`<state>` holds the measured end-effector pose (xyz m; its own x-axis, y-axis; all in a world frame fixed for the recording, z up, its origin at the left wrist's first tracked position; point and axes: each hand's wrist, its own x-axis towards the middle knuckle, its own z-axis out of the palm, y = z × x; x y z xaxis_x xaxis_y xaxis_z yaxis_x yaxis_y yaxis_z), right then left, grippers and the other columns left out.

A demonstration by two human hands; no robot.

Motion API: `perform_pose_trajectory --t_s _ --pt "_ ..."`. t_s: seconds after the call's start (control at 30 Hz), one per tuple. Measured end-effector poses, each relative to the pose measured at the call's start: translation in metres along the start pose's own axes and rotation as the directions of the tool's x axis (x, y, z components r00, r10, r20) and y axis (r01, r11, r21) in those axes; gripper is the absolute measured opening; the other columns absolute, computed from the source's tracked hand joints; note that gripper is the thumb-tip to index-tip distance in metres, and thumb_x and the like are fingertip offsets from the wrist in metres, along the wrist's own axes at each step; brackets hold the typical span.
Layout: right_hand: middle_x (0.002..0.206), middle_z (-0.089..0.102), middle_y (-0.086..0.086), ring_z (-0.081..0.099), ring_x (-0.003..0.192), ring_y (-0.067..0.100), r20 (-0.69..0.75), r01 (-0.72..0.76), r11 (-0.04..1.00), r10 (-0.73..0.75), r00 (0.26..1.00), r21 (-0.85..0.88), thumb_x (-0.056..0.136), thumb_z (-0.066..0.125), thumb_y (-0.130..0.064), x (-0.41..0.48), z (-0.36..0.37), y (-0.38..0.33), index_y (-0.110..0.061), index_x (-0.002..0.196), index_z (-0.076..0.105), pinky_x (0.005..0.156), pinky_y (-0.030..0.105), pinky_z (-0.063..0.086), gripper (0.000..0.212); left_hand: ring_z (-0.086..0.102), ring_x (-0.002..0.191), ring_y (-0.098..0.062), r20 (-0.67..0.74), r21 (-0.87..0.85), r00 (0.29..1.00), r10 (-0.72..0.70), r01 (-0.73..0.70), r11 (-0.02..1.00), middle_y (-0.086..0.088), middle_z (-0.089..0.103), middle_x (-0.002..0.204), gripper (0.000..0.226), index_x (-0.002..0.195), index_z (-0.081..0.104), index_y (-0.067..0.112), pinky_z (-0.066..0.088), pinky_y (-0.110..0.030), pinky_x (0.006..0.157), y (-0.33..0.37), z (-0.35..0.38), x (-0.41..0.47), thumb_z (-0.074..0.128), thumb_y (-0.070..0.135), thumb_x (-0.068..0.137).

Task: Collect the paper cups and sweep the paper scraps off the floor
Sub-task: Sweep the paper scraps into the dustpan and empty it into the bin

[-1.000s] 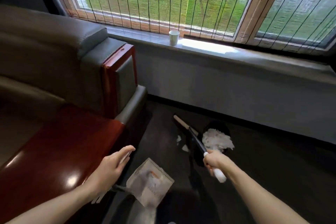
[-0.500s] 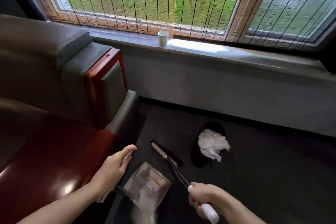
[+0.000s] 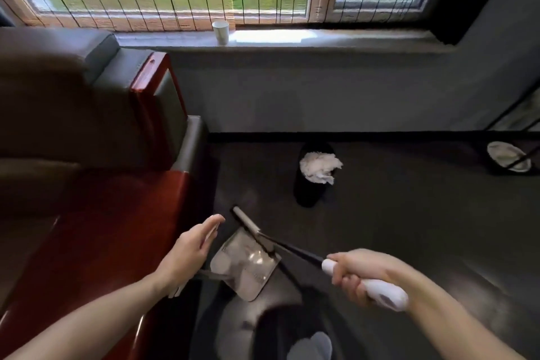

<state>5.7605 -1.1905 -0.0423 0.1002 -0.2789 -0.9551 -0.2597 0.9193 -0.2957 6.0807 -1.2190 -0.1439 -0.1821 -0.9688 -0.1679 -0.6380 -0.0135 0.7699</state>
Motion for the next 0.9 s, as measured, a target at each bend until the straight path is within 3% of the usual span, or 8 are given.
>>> perform_pose_trajectory --t_s 0.1,0.2,0.4,0.5,0.57,0.7,0.8,0.9 --pt "0.044 0.033 -0.003 0.031 0.03 0.002 -0.005 -0.016 0.995 0.017 1.0 0.101 0.088 0.038 0.002 -0.019 -0.001 0.028 -0.02 0.149 0.027 0.027 0.009 0.024 0.066 0.047 0.113 0.012 0.012 0.014 1.0 0.023 -0.023 1.0 0.014 0.056 0.12 0.04 0.12 0.046 0.051 0.034 -0.004 0.093 0.01 0.001 -0.047 0.046 0.018 0.099" --pt "0.047 0.035 -0.001 0.031 0.03 0.003 -0.024 -0.011 0.992 0.014 1.0 0.124 0.089 0.039 0.002 -0.028 -0.007 0.061 -0.018 0.147 0.032 0.027 0.011 0.026 0.062 0.052 0.111 0.003 -0.007 0.075 0.999 0.035 -0.035 0.997 0.005 0.06 0.119 0.037 0.124 0.047 0.047 0.038 -0.015 0.095 0.017 0.007 -0.097 0.046 0.021 0.098" --pt "0.046 0.035 0.0 0.032 0.029 0.003 -0.061 0.029 0.992 -0.022 0.998 0.121 0.088 0.038 0.004 -0.031 -0.005 0.157 -0.016 0.144 0.035 0.028 0.01 0.028 0.059 0.049 0.113 0.005 -0.065 0.039 0.998 -0.011 0.013 0.999 0.009 0.056 0.12 0.039 0.125 0.046 0.044 0.036 -0.016 0.096 0.03 0.031 -0.221 0.047 0.017 0.098" --pt "0.047 0.036 0.001 0.034 0.029 0.005 -0.08 0.039 0.998 -0.035 0.996 0.051 0.086 0.038 0.006 -0.034 0.009 0.212 -0.013 0.112 0.055 0.03 0.01 0.029 0.036 0.046 0.114 0.009 -0.048 0.051 0.999 -0.01 0.012 0.999 0.012 0.054 0.122 0.039 0.123 0.046 0.042 0.033 -0.008 0.096 0.036 0.041 -0.277 0.048 0.013 0.097" --pt "0.046 0.036 0.002 0.035 0.029 0.006 -0.095 0.03 1.0 -0.029 0.995 0.01 0.085 0.038 0.007 -0.034 0.019 0.246 -0.008 0.083 0.047 0.031 0.01 0.03 0.017 0.045 0.113 0.012 -0.01 0.08 1.0 -0.006 0.007 0.997 0.015 0.052 0.123 0.04 0.123 0.045 0.042 0.03 0.0 0.092 0.037 0.047 -0.311 0.048 0.012 0.097" --pt "0.047 0.036 0.002 0.034 0.029 0.008 -0.167 0.019 0.993 -0.038 0.985 -0.115 0.083 0.036 0.007 -0.023 0.033 0.307 -0.008 0.062 0.04 0.033 0.011 0.029 0.026 0.044 0.117 0.011 0.061 0.097 0.997 -0.04 0.034 0.995 0.018 0.051 0.126 0.045 0.122 0.043 0.045 0.03 0.0 0.094 0.025 0.056 -0.362 0.047 0.008 0.097" --pt "0.039 0.035 0.001 0.033 0.028 0.009 -0.194 -0.034 0.984 -0.001 0.981 -0.173 0.083 0.034 0.004 -0.017 0.05 0.349 -0.008 0.064 0.042 0.034 0.012 0.03 0.024 0.047 0.12 0.005 0.154 0.116 0.984 -0.088 0.071 0.991 0.016 0.052 0.129 0.042 0.121 0.044 0.046 0.035 -0.016 0.104 0.006 0.064 -0.389 0.046 0.011 0.098" --pt "0.04 0.039 0.001 0.035 0.03 0.01 -0.175 -0.059 0.987 0.032 0.984 -0.148 0.082 0.034 0.001 -0.013 0.086 0.38 -0.012 0.082 0.047 0.036 0.014 0.031 0.018 0.051 0.117 0.003 0.225 0.139 0.97 -0.095 0.065 0.988 0.014 0.054 0.128 0.038 0.119 0.042 0.05 0.037 -0.02 0.104 -0.01 0.076 -0.402 0.045 0.018 0.099"
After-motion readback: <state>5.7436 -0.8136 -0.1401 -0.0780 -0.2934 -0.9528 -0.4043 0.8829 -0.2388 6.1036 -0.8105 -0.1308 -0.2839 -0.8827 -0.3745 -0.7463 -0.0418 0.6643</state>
